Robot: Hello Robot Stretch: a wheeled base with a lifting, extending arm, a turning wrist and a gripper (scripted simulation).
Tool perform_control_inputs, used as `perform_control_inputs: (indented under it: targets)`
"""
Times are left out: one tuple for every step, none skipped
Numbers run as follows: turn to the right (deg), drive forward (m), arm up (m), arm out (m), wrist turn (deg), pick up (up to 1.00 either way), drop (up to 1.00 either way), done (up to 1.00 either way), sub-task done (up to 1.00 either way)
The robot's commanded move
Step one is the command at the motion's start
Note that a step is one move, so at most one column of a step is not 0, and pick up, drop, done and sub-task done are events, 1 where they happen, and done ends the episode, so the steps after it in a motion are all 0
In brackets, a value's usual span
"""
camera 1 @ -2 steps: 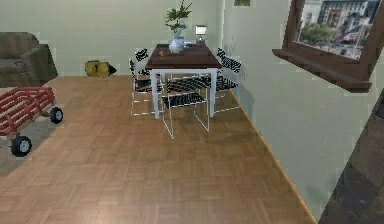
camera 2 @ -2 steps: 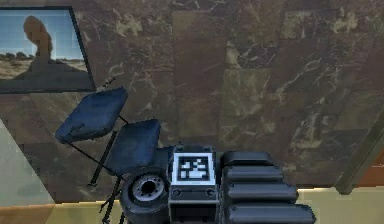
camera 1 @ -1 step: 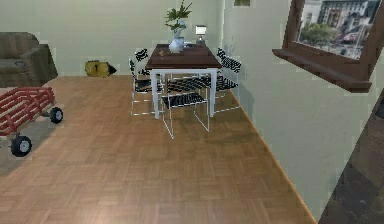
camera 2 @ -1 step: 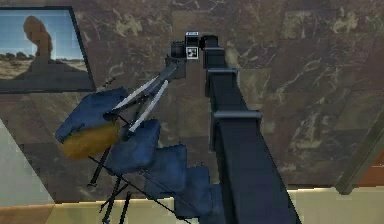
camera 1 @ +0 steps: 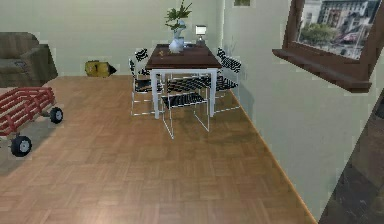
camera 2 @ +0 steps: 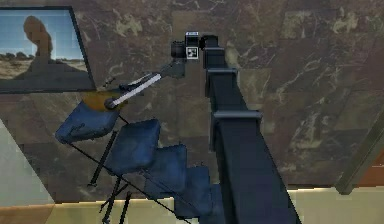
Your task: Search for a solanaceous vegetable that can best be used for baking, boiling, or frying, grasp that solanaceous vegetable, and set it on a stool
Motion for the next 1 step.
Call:
perform_control_inputs:
  targets:
    - [0.0, 0.00, 0.00, 0.00, 45.0, 0.00, 0.00, 0.00, 0.00]
